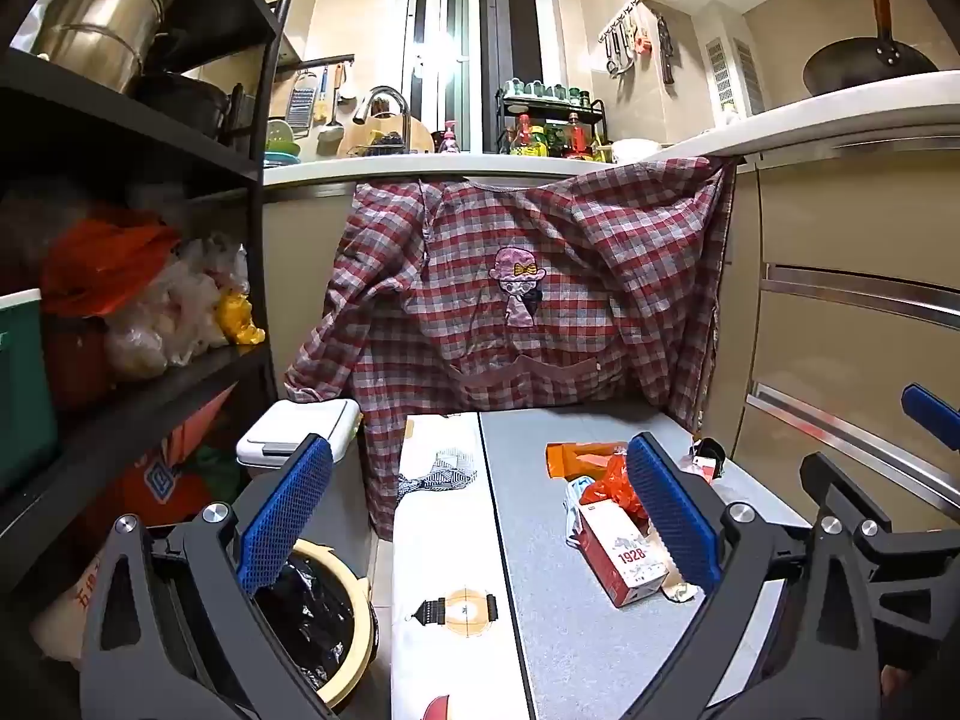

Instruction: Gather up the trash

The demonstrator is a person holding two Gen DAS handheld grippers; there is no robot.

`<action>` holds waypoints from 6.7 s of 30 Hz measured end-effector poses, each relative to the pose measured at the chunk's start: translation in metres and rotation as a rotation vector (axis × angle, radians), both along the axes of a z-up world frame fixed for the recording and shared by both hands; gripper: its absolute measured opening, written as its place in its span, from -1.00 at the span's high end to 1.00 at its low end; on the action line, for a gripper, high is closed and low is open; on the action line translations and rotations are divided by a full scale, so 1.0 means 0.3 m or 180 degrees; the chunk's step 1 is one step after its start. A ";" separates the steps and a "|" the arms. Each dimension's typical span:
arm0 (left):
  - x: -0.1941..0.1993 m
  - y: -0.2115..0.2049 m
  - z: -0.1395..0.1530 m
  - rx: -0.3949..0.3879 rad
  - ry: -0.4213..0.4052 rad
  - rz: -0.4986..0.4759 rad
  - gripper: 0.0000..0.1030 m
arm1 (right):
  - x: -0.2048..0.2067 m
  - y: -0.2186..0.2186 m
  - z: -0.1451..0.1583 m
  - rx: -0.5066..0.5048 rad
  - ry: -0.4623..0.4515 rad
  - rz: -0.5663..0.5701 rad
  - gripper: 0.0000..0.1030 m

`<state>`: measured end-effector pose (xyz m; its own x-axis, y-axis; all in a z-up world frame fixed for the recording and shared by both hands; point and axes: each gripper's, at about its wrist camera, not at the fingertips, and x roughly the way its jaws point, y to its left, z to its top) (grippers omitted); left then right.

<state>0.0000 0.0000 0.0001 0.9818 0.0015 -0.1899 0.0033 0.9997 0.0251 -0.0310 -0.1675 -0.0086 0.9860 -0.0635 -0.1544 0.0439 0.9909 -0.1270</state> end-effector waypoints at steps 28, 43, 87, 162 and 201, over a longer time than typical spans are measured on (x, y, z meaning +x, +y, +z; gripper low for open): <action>-0.001 0.002 0.001 -0.0036 0.0007 -0.0006 -0.85 | 0.003 0.004 0.005 -0.0019 0.0002 0.0016 -0.91; -0.001 0.001 0.000 -0.0033 0.0008 -0.0006 -0.85 | 0.002 0.016 -0.007 -0.0037 -0.0008 0.0005 -0.91; 0.011 -0.006 -0.028 -0.0021 0.0015 -0.0003 -0.85 | -0.005 0.009 0.007 -0.0047 -0.0003 0.0005 -0.91; 0.551 -0.330 -0.396 -0.0050 0.1372 -0.0292 -0.85 | 0.551 -0.389 -0.162 0.1089 0.1421 -0.0178 0.90; 0.432 0.070 -0.145 -0.0603 0.1557 -0.0094 0.00 | 0.501 -0.182 -0.079 0.1056 0.1183 0.0488 0.90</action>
